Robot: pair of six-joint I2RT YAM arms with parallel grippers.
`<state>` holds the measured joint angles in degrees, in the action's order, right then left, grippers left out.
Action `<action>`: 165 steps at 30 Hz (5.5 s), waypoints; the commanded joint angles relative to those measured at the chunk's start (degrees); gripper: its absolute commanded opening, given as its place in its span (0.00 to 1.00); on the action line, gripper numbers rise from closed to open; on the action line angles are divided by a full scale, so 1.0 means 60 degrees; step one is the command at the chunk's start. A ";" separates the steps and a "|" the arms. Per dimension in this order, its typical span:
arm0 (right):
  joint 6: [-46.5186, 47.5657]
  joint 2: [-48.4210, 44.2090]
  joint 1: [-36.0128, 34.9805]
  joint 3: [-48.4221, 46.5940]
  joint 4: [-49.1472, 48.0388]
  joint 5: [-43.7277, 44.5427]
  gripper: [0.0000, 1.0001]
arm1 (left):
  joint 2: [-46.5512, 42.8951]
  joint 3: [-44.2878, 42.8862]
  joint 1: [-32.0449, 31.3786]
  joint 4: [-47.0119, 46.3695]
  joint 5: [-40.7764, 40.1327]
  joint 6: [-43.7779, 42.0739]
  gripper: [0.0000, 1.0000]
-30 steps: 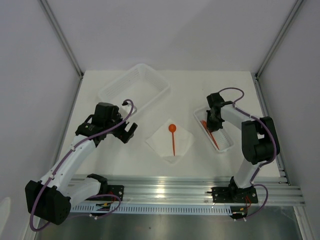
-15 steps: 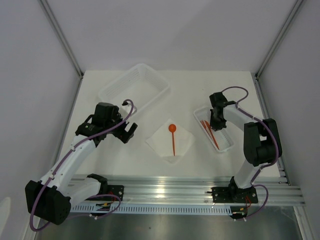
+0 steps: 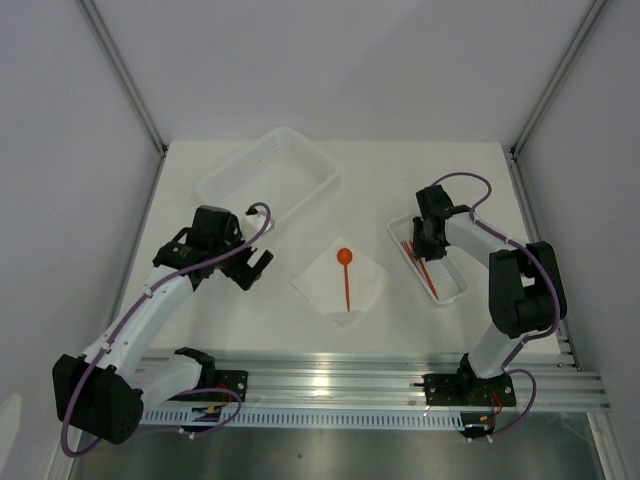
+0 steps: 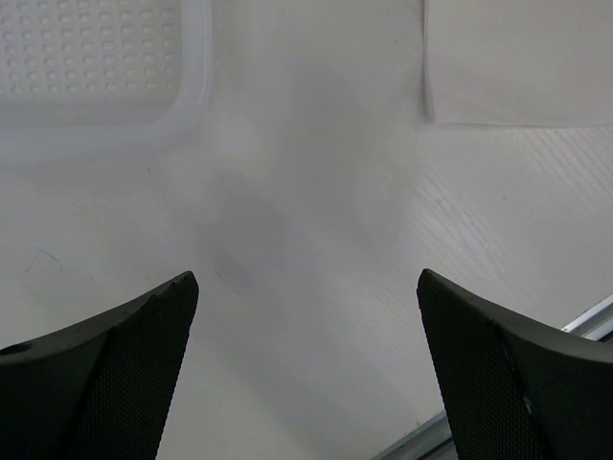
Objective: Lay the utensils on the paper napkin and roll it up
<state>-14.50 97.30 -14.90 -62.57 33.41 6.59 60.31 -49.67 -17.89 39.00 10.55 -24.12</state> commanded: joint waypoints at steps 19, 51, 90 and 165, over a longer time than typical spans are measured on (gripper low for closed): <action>0.0234 0.1026 0.0095 -0.0559 -0.0383 0.0176 0.06 | -0.0048 -0.1228 -0.0051 0.1834 -0.1655 0.0021 0.99; 0.0439 -0.1157 0.0242 -0.1348 0.0041 0.1435 0.00 | -0.0472 -0.0980 -0.0051 0.1424 -0.1333 -0.0097 1.00; 0.0850 0.1113 -0.0066 -0.1086 0.0291 -0.0307 0.25 | -0.0487 -0.0599 -0.0051 0.1102 -0.0952 0.0050 0.99; -0.3896 0.1405 -0.4856 -0.1335 -0.0500 0.1538 0.00 | -0.0970 0.0119 -0.0051 0.0809 -0.0762 0.0182 0.99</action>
<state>-38.35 104.95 -44.56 -69.12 31.77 16.05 55.79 -49.43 -17.89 45.10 4.73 -23.92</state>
